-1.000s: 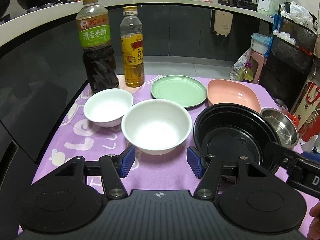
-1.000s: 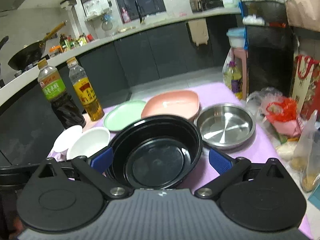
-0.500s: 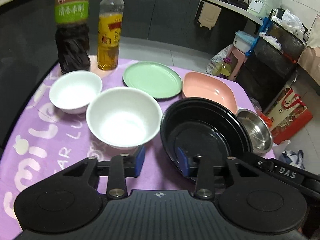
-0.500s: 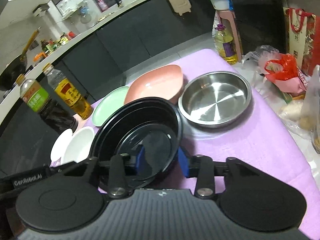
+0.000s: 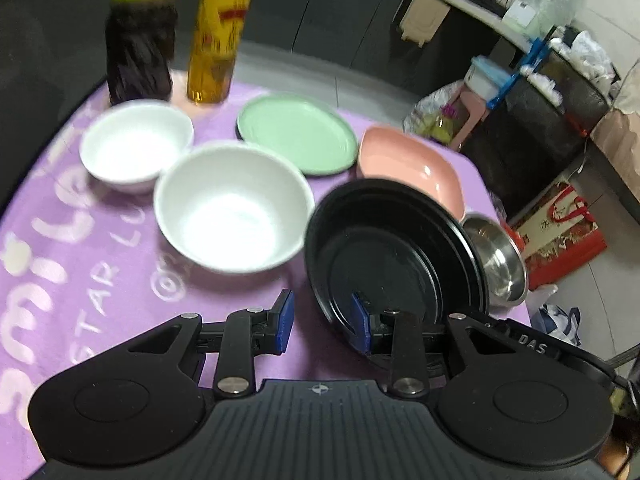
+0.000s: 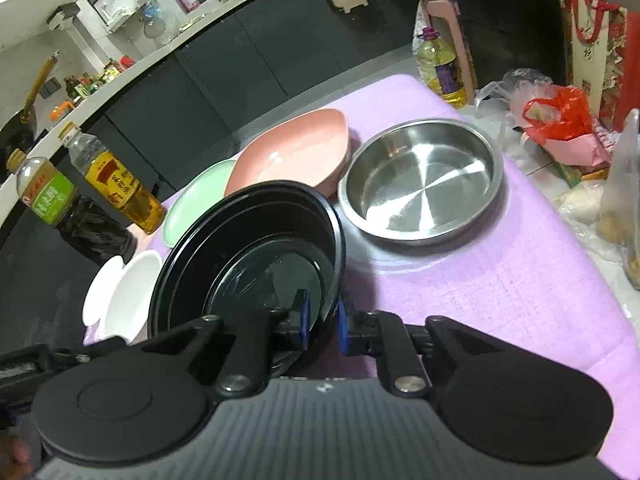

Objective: Organize plates and bowls
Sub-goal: 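Lift the black bowl with both grippers and set it down on the cloth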

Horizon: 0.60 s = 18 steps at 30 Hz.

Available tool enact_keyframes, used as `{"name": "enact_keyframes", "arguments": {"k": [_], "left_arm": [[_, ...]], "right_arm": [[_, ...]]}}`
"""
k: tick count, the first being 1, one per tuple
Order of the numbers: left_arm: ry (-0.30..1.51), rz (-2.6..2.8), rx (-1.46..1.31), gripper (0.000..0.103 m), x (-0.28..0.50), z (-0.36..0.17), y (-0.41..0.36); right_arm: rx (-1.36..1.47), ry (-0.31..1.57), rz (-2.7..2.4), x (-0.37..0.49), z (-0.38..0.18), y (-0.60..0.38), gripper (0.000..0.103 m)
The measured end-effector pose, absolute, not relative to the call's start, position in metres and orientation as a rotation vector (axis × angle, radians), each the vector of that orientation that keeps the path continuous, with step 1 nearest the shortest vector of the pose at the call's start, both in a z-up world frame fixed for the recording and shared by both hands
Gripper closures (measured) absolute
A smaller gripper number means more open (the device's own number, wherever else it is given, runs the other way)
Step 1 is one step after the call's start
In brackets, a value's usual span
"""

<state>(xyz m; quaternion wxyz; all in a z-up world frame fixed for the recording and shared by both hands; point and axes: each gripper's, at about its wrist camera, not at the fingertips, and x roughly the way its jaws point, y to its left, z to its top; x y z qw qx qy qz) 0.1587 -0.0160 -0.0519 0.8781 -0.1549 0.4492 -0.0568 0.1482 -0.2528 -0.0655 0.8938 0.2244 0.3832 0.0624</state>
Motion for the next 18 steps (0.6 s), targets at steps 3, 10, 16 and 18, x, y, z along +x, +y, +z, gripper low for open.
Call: {"name": "enact_keyframes", "arguments": {"k": [3,10,16,18], "left_arm": [[0.958,-0.108,-0.319,0.083,0.163,-0.060,-0.020],[0.912,-0.133,-0.247,0.091,0.147,-0.050,-0.025],[0.887,-0.134,-0.209,0.090,0.128,-0.044,-0.023],[0.886,-0.128,-0.210,0.090,0.123,-0.043,-0.020]], "right_arm": [[0.449,0.789,0.139,0.145,-0.063,-0.251,0.091],[0.441,0.780,0.129,0.133,-0.059,-0.255,0.090],[0.414,0.760,0.138,0.121,-0.051,-0.249,0.090],[0.409,0.753,0.144,0.118,-0.048,-0.248,0.090]]}}
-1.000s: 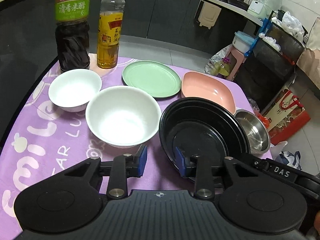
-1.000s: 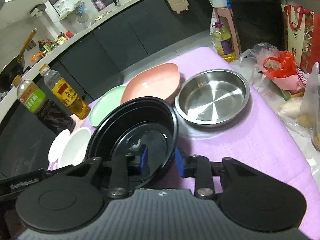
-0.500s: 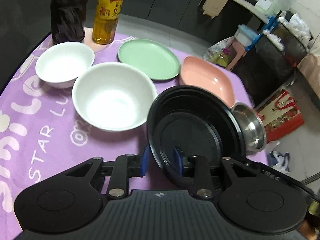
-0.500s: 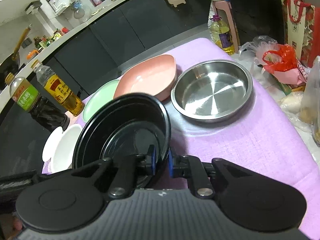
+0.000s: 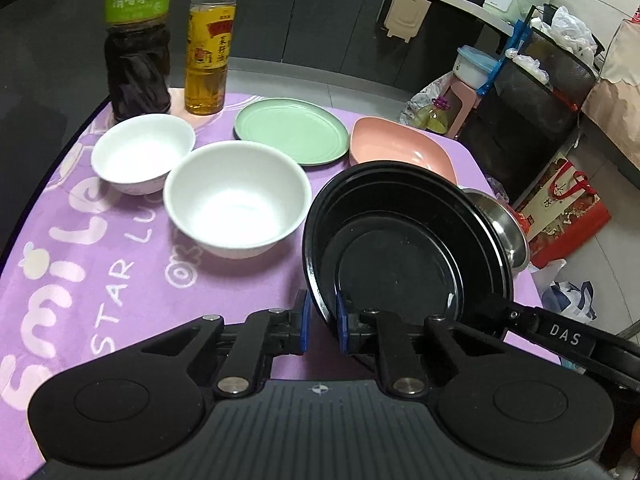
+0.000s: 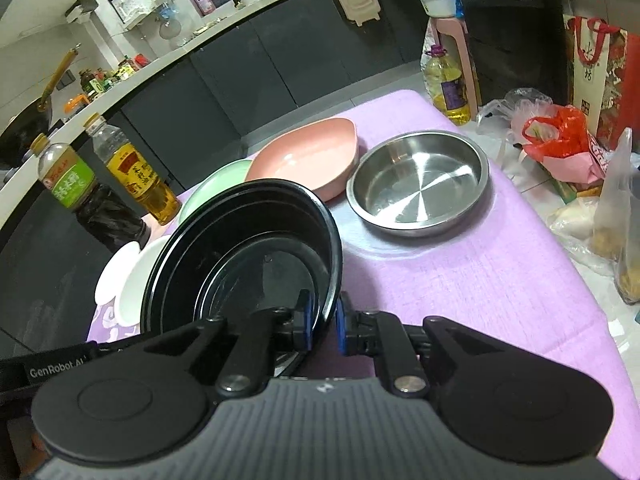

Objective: Organize plates and bowls
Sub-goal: 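Lift the black bowl with both grippers and set it down on the cloth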

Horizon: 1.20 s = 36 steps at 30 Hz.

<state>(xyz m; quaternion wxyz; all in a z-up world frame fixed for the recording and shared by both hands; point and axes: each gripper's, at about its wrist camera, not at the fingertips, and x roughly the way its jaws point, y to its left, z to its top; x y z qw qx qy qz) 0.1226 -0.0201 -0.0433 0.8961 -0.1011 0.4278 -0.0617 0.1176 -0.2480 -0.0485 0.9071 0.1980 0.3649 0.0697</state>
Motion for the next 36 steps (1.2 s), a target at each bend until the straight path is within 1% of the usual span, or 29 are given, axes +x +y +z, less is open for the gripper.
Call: {"name": "enact_keyframes", "arguments": {"k": [13,22,36], "left_arm": [[0.870,-0.110,-0.212,0.090,0.079,-0.037,0.001],[0.840,-0.081,-0.205,0.089,0.029,-0.033,0.020],[0.850,-0.067,-0.235,0.089,-0.012,-0.049,0.043]], "right_arm": [[0.364,0.749,0.206,0.088,-0.040,-0.228,0.087],[0.311,0.739,0.250,0.054,-0.034,-0.209,0.087],[0.262,0.775,0.274,0.017,-0.044,-0.185,0.086]]}}
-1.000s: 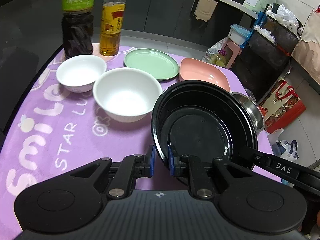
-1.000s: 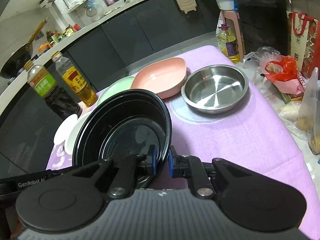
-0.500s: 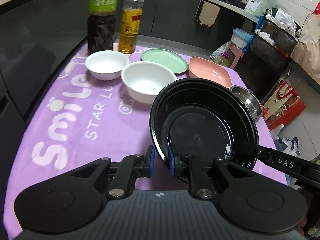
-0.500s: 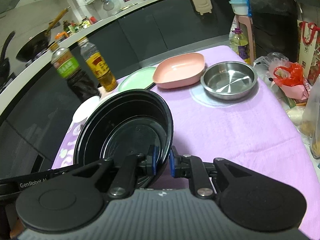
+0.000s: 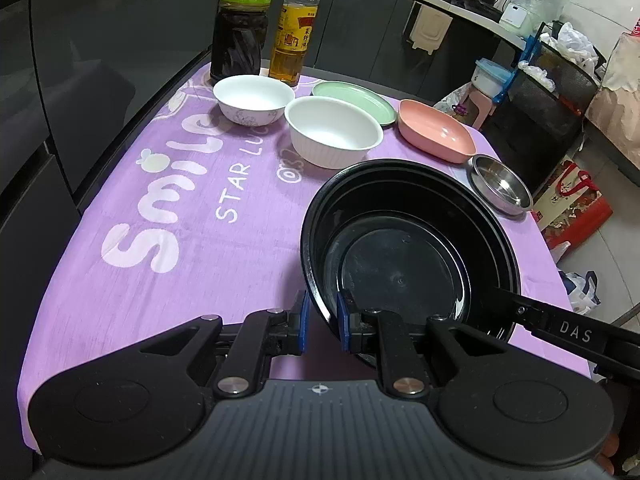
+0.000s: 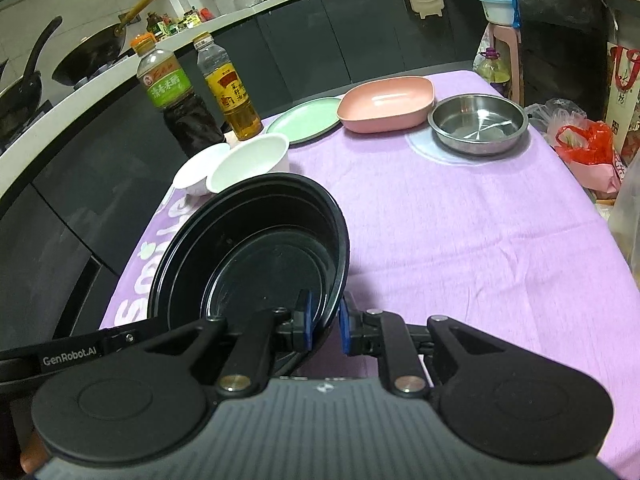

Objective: Organize plates and bowls
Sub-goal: 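Lift the black bowl with both grippers and set it down on the cloth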

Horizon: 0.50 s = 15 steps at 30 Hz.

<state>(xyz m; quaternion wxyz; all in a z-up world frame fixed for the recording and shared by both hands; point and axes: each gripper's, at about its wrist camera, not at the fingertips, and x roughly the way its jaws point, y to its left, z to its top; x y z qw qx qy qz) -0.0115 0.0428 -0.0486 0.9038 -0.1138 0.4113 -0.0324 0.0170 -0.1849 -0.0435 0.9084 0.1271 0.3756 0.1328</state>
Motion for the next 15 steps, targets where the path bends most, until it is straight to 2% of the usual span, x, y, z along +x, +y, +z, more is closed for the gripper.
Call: {"name": "enact_keyframes", "arguments": {"k": [15], "left_arm": [[0.866,-0.068,-0.221,0.089,-0.022,-0.056,0.045]], "right_arm": [[0.261,0.785,0.269,0.003,-0.050,-0.181,0.086]]}}
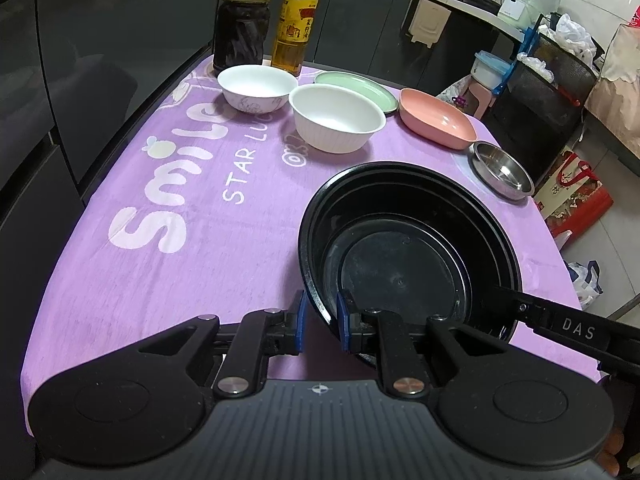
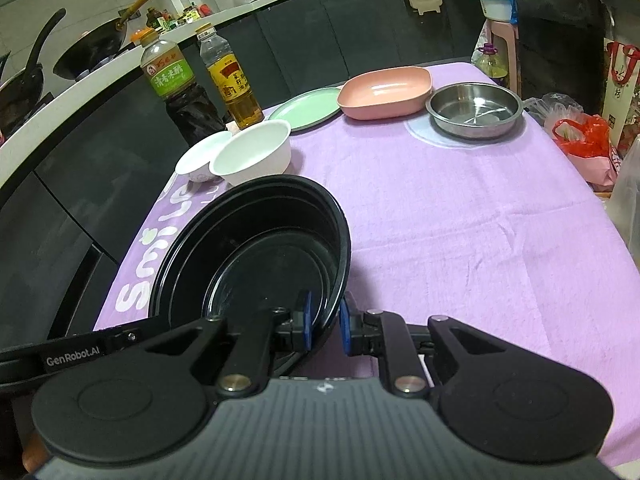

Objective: Organize plates and bowls
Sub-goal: 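Lift the black bowl with both grippers and set it down on the cloth, then open both grippers and withdraw from the black bowl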

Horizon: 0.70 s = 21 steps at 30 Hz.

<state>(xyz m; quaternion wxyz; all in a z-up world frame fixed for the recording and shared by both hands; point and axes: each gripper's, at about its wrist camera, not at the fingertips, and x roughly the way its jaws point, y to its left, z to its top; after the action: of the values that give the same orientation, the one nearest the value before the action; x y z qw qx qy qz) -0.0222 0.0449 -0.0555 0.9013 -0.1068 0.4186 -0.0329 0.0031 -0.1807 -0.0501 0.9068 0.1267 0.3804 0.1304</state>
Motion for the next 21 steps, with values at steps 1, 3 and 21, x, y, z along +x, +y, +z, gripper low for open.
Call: {"name": "enact_keyframes", "arguments": {"k": [1,3,21], "left_arm": [[0.867,-0.067,-0.223,0.089,-0.023,-0.056,0.046],[0.865,-0.064,-0.229,0.089,-0.023,-0.056,0.047],[0.785,-0.040,-0.239,0.084,-0.022,-0.045,0.059]], "right_arm": [[0.261,0.786,0.270,0.003,-0.050,-0.180,0.086],[0.262,0.788,0.272,0.003,-0.051,-0.179,0.085],[0.280,0.760,0.261,0.007,-0.047,-0.186,0.060]]}}
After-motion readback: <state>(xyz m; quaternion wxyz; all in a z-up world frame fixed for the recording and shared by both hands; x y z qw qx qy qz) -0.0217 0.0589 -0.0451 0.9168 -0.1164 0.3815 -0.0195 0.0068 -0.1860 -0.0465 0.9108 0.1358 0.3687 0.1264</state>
